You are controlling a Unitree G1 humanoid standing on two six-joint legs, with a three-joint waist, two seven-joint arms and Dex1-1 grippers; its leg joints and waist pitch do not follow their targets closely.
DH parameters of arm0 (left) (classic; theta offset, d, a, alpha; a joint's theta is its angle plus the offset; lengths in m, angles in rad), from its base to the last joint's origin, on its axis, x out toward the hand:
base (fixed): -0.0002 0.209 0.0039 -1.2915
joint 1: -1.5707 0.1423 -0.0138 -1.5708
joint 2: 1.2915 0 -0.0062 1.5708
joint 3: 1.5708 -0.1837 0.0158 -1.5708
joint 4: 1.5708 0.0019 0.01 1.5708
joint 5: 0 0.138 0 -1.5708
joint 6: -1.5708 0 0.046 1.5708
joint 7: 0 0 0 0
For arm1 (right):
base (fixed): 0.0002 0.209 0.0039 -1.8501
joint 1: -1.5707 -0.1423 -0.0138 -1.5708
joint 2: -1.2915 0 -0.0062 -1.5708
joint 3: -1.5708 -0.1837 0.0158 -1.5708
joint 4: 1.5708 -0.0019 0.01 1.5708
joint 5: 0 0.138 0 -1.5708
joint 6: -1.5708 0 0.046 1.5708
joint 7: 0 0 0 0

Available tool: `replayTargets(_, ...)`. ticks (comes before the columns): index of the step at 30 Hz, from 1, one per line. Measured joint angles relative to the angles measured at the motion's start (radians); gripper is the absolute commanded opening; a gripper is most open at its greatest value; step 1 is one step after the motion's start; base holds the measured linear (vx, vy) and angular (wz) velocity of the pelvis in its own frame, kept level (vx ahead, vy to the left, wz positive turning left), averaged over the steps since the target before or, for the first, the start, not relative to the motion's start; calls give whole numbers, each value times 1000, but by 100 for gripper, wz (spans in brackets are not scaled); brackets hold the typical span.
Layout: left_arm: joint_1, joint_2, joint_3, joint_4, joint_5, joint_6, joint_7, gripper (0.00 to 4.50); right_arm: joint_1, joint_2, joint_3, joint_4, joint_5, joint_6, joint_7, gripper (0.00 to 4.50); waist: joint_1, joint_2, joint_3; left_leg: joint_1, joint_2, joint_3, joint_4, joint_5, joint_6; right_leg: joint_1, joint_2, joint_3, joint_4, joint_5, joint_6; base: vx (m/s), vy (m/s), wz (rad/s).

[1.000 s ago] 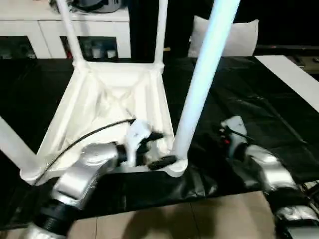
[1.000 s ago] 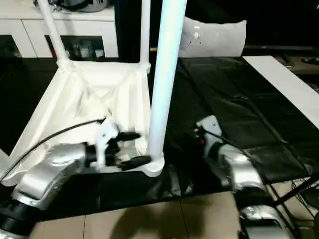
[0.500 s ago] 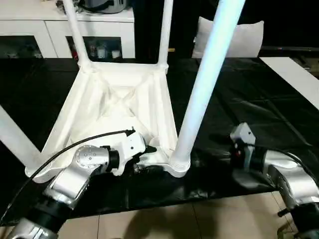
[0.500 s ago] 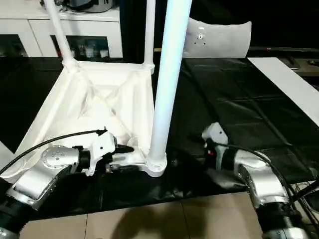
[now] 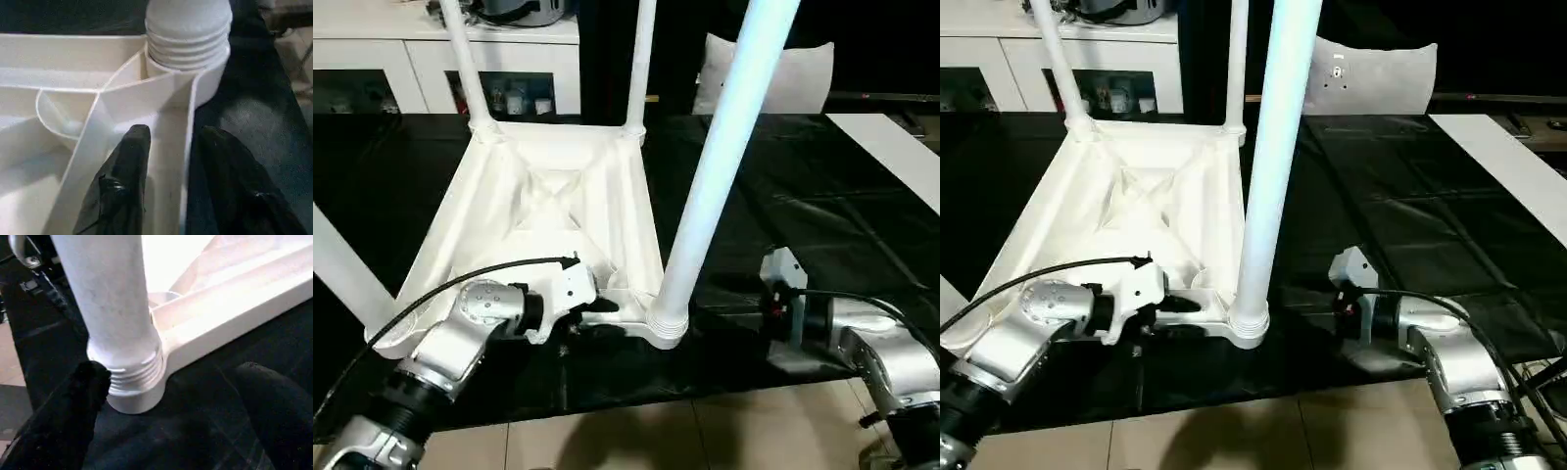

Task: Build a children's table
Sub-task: Rotate table base, then rotate leg to tighten

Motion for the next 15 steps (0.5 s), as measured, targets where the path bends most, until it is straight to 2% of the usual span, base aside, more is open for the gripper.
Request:
replayTargets(1, 0, 2, 0, 0, 0, 0, -8, 151, 0, -1, 0, 0, 0, 0, 6, 450, 1, 1, 0, 0, 0, 0, 0, 0, 0, 0, 0, 0, 0, 0, 0, 0, 0, 0)
replayTargets(6, 0, 6, -2, 3, 1, 0, -22, 97, -1, -1, 9, 0, 0, 5, 17, 450, 2, 5, -2, 0, 0, 0, 0, 0, 0, 0, 0, -1, 0, 0, 0, 0, 0, 0)
replayTargets(8, 0, 11, -2, 3, 7, -2, -34, 97, -3, -1, 9, -1, 2, 11, 21, 450, 1, 7, -3, 0, 0, 0, 0, 0, 0, 0, 0, -1, 0, 0, 0, 0, 0, 0)
replayTargets(9, 0, 12, -2, 3, 9, -3, -37, 75, -4, -1, 9, -3, 4, 14, 27, 450, 1, 8, -3, 0, 0, 0, 0, 0, 0, 1, 0, -1, 0, 0, 0, 0, 0, 0)
replayTargets(12, -1, 14, -2, 5, 10, -3, -46, 64, -11, -2, 10, -6, 11, 27, 38, 450, 1, 9, -4, 0, 0, -1, 0, 0, 0, 1, 0, -1, 0, 0, 0, 0, 0, 0)
replayTargets(15, -1, 17, -1, 5, 10, -2, -53, 27, -23, -1, 10, -17, 35, 44, 56, 450, 0, 10, -5, 0, 0, -1, 0, 0, 0, 1, 0, -1, -1, 0, 0, 0, 0, 0)
